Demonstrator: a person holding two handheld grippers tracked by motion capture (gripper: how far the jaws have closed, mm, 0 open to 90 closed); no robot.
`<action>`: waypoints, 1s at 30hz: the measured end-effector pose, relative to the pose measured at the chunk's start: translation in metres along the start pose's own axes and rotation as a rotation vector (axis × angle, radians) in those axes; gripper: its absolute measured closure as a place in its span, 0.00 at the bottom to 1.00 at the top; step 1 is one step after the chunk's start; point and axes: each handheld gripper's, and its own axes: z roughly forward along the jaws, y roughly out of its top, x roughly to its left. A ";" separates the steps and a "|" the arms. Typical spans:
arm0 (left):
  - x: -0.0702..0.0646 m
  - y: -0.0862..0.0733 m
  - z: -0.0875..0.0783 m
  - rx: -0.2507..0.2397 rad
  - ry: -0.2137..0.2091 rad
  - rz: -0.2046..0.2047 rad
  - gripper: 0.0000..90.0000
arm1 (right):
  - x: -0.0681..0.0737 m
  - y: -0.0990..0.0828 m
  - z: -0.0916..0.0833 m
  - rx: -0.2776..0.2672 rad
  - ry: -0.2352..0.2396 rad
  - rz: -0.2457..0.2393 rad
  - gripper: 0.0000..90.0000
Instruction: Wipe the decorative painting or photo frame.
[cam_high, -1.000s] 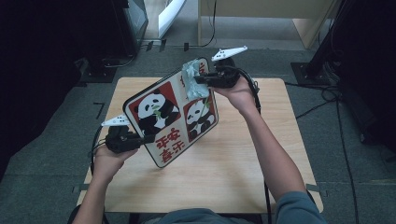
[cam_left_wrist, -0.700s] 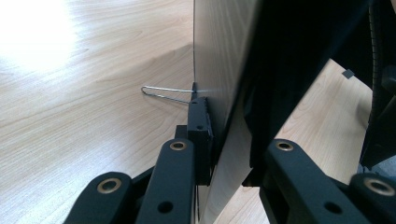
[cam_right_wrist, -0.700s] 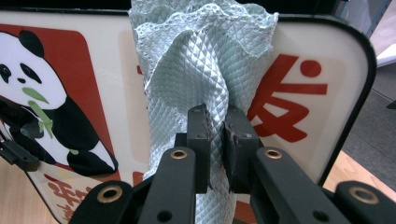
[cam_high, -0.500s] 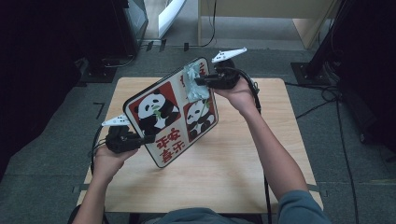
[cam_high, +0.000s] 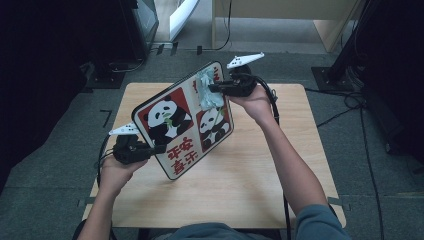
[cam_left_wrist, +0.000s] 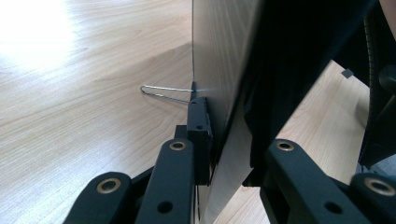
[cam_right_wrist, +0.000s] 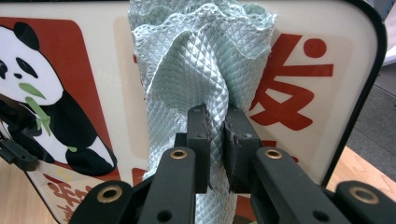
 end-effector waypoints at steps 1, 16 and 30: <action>0.000 0.000 0.000 0.000 0.000 0.000 0.88 | 0.000 -0.001 0.000 -0.005 -0.003 -0.003 0.92; -0.001 0.000 0.000 -0.001 0.003 -0.001 0.88 | -0.001 -0.014 0.003 -0.004 0.010 0.016 0.92; -0.001 0.000 0.000 -0.001 0.004 0.000 0.88 | -0.005 -0.031 0.006 0.013 0.020 0.028 0.92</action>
